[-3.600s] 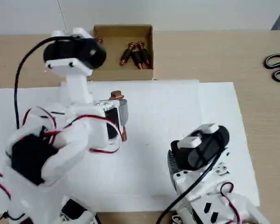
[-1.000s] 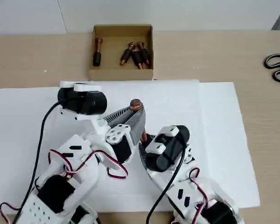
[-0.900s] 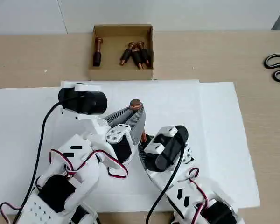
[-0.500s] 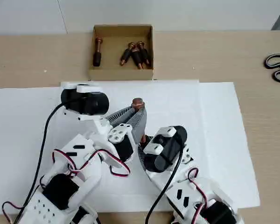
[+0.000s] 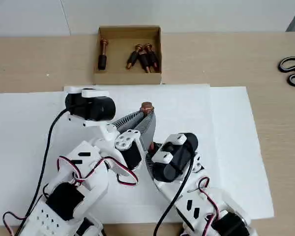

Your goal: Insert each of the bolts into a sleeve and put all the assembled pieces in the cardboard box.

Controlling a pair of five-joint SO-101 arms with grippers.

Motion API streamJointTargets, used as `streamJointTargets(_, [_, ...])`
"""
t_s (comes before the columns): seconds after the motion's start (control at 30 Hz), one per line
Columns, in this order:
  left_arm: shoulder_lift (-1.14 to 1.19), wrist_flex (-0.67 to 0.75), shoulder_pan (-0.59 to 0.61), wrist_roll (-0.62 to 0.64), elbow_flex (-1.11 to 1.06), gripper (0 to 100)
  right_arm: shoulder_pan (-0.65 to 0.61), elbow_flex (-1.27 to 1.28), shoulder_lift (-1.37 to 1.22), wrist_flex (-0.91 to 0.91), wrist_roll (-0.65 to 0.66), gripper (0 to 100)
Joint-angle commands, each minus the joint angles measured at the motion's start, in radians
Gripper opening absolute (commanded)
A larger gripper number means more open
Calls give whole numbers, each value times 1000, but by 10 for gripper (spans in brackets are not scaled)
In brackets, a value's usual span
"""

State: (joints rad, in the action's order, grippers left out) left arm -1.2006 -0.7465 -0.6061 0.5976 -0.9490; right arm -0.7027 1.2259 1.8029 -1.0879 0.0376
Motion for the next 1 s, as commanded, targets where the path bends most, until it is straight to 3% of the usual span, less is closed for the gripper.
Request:
streamJointTargets(0.0, [-8, -68, -8, 3, 5, 5, -5, -17, 10, 7, -2, 4])
streamJointTargets(0.5, [-6, -258, -14, 0, 136, 5, -4, -15, 10, 8, -2, 4])
streamJointTargets(0.97, [2, -219, -48, -2, 237, 5, -5, -12, 10, 7, -2, 4])
